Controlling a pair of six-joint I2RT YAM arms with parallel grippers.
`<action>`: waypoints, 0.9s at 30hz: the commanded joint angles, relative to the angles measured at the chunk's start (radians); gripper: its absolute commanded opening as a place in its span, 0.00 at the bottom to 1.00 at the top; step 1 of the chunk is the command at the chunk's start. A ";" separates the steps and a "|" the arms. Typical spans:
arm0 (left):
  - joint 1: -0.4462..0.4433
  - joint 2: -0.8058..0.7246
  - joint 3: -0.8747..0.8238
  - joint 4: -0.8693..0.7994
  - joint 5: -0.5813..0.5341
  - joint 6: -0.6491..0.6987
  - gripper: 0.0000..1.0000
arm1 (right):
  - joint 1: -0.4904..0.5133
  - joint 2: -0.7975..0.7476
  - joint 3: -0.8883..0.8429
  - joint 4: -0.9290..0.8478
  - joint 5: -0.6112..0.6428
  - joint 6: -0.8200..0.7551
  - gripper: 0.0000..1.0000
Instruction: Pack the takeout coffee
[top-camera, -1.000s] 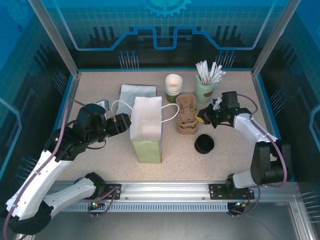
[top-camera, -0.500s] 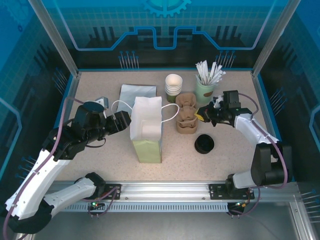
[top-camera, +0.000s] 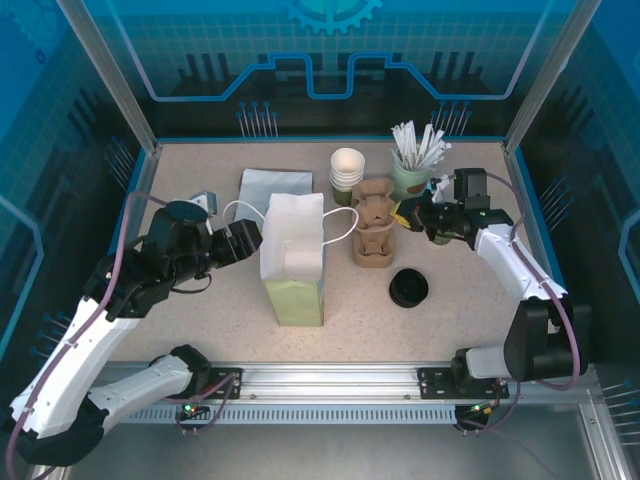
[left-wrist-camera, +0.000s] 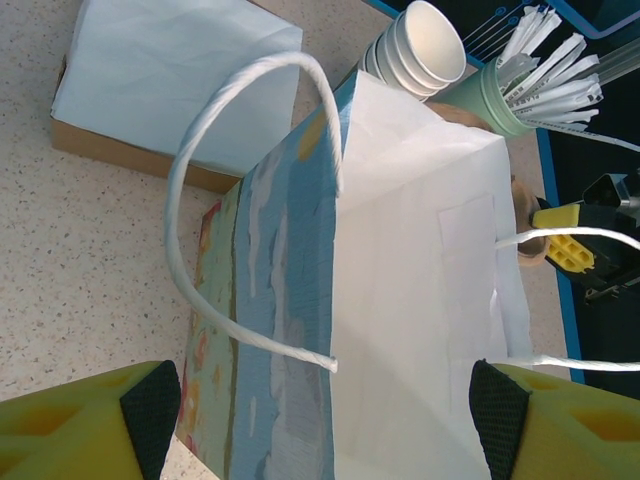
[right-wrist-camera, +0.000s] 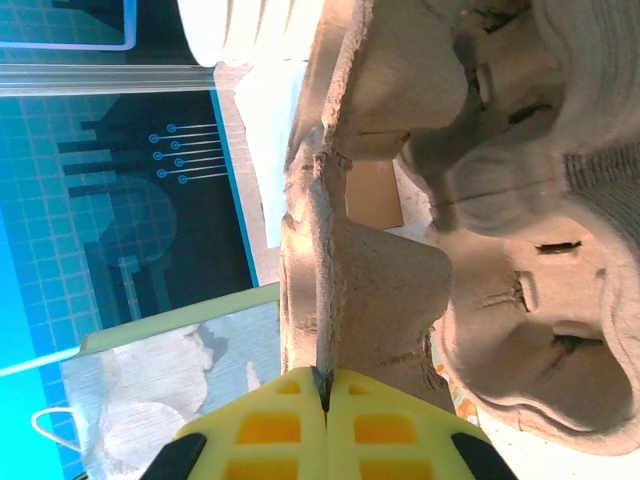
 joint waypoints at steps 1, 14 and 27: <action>-0.006 0.003 0.042 0.000 0.012 0.029 0.80 | -0.015 -0.037 0.061 -0.030 -0.026 -0.035 0.01; -0.007 0.064 0.088 0.120 0.156 0.016 0.78 | -0.034 -0.175 0.172 -0.171 0.031 -0.088 0.01; -0.065 0.264 0.218 0.413 0.317 -0.032 0.75 | -0.033 -0.360 0.174 0.016 0.066 0.013 0.00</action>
